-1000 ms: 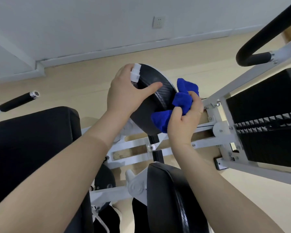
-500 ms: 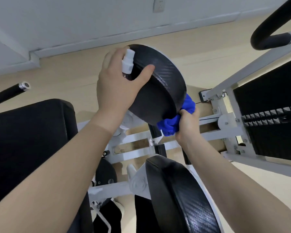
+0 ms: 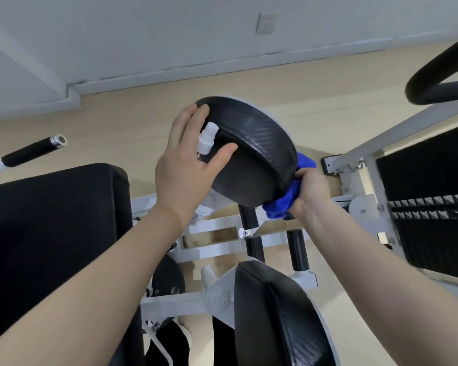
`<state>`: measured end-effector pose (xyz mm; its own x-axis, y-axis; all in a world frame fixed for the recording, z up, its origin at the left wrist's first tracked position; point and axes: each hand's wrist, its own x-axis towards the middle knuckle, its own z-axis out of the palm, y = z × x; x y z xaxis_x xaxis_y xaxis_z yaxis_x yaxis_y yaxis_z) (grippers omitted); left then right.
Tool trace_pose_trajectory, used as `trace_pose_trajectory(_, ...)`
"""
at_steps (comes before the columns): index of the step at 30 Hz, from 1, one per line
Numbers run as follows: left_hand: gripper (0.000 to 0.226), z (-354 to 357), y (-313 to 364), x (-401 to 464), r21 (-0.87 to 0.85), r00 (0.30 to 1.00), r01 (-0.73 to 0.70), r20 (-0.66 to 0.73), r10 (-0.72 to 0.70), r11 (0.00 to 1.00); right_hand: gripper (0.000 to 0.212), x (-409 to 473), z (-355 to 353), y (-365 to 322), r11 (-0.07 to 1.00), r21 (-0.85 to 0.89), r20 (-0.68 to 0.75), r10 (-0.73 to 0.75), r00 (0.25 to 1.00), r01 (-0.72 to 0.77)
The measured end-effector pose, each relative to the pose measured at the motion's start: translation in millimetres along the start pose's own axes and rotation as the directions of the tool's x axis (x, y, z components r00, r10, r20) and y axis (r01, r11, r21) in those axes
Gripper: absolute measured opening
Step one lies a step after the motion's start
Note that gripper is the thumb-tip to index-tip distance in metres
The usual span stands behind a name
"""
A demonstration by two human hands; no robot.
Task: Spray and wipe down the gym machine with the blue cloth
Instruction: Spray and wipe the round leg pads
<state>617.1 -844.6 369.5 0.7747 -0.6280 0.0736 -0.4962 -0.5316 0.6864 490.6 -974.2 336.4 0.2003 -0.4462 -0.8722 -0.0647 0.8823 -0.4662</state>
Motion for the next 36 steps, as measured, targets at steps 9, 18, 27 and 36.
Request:
trace_pose_trajectory(9, 0.073, -6, 4, 6, 0.018, 0.999, -0.027, 0.02, 0.026, 0.999, 0.03, -66, 54, -30, 0.326, -0.514, 0.304, -0.795, 0.524, 0.793)
trace_pose_trajectory(18, 0.065, 5, 11, 13, -0.11, 0.998, -0.037, 0.037, 0.042, 0.993, 0.025, -48, -26, -6, 0.1, -0.624, 0.413, -0.8, 0.436, 0.775)
trace_pose_trajectory(27, 0.063, 23, 25, 11, -0.397, 0.962, 0.269, 0.151, -0.227, 0.877, 0.022, -55, -27, -33, 0.036, -0.533, 0.613, -0.672, 0.415, 0.845)
trace_pose_trajectory(36, 0.038, 5, 21, 25, -0.602, 0.796, 0.604, 0.479, -0.37, 0.522, 0.025, -16, 41, -85, 0.075, -0.587, 0.725, -0.395, 0.564, 0.806)
